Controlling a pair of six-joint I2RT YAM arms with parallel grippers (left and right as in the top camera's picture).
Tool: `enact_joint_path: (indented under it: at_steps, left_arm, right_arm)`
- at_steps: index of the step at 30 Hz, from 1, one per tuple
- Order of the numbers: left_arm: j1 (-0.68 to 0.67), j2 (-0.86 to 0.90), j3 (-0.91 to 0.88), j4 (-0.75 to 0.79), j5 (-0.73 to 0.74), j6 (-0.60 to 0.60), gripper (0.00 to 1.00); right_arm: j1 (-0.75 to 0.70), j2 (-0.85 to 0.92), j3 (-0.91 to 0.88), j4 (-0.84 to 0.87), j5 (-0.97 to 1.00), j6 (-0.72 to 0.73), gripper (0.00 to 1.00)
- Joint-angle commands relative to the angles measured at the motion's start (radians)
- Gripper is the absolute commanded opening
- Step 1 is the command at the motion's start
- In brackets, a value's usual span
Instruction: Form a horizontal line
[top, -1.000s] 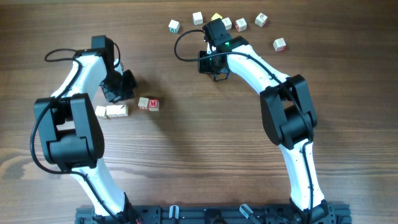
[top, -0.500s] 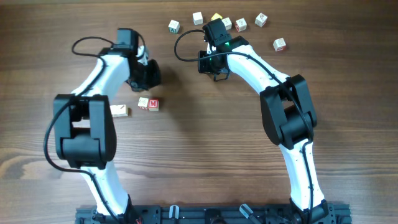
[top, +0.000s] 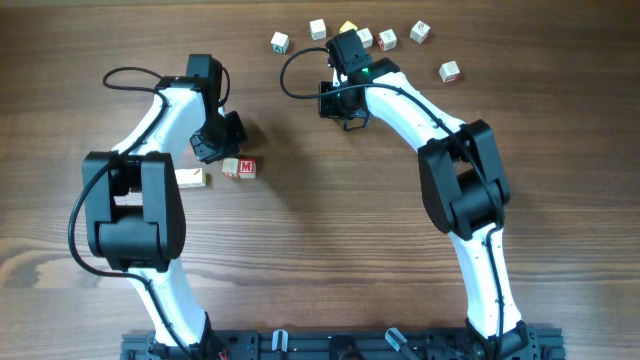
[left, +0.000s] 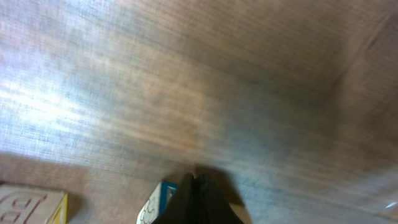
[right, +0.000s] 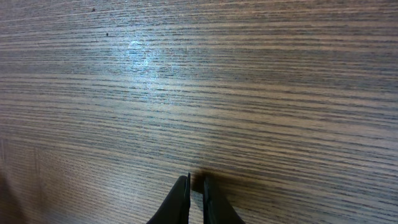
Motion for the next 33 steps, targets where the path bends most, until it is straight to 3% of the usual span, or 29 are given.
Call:
enact_joint_path:
  at_steps: [1,10,14,16,22,33]
  left_arm:
    - [0.003,0.011,-0.001,-0.028,-0.018,-0.016,0.04]
    - [0.003,0.011,-0.001,-0.068,-0.063,-0.024,0.04]
    - [0.002,0.01,-0.001,0.024,-0.023,-0.169,0.04]
    - [0.002,0.011,-0.001,0.06,0.065,-0.173,0.04]
    - [0.002,0.011,-0.001,-0.051,0.08,-0.173,0.04]
    - [0.002,0.011,-0.001,-0.123,0.084,-0.172,0.04]
  right_arm:
    - [0.002,0.036,-0.042,-0.011,0.049,0.003,0.1]
    - [0.002,0.036,-0.042,-0.012,0.052,0.003,0.11]
    - [0.002,0.036,-0.042,-0.012,0.052,0.003,0.11]
    - [0.002,0.036,-0.042,-0.013,0.052,0.003,0.11]
    - [0.002,0.036,-0.042,-0.013,0.052,0.003,0.11]
    - [0.002,0.036,-0.042,-0.013,0.053,0.003,0.11]
